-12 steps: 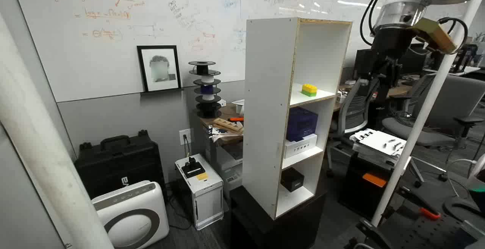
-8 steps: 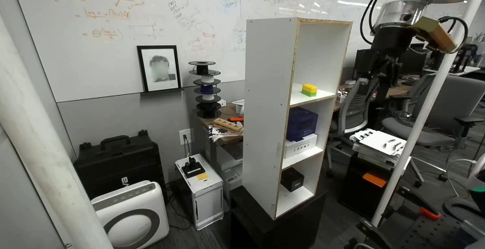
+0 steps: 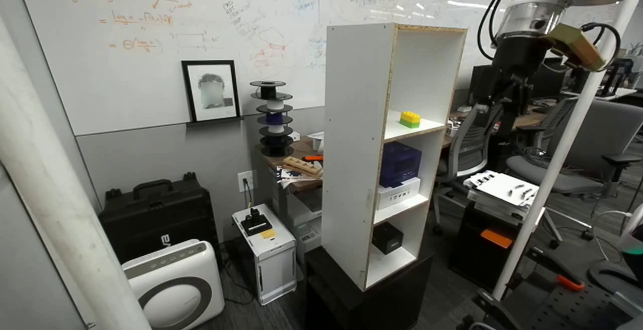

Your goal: Put the lego bricks on the top of the shelf

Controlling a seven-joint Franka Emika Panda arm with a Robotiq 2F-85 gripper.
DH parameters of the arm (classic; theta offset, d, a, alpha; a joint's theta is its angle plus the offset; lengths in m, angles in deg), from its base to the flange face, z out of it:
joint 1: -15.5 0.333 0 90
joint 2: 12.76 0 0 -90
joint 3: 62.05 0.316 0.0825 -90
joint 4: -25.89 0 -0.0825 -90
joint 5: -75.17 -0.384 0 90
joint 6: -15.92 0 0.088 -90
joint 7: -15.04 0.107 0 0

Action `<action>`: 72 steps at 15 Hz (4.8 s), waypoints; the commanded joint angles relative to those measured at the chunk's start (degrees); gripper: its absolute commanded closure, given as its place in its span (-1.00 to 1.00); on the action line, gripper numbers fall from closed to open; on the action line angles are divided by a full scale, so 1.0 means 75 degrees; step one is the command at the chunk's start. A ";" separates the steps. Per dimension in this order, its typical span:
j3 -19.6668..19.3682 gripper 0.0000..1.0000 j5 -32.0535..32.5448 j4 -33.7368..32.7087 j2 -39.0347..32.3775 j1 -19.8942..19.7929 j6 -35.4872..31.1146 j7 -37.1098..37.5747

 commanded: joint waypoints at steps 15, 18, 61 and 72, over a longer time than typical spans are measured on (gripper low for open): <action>-0.0630 -1.00 -0.1654 -0.1490 -0.4201 0.0313 -0.7072 -0.1551; -0.0576 -1.00 -0.1803 -0.2140 -0.4981 0.0275 -0.7556 -0.1426; 0.0108 0.61 0.0652 -0.5789 -0.3272 -0.0872 -0.2601 0.1750; 0.0210 -1.00 0.0798 -0.7812 -0.4448 -0.0853 -0.1234 0.2684</action>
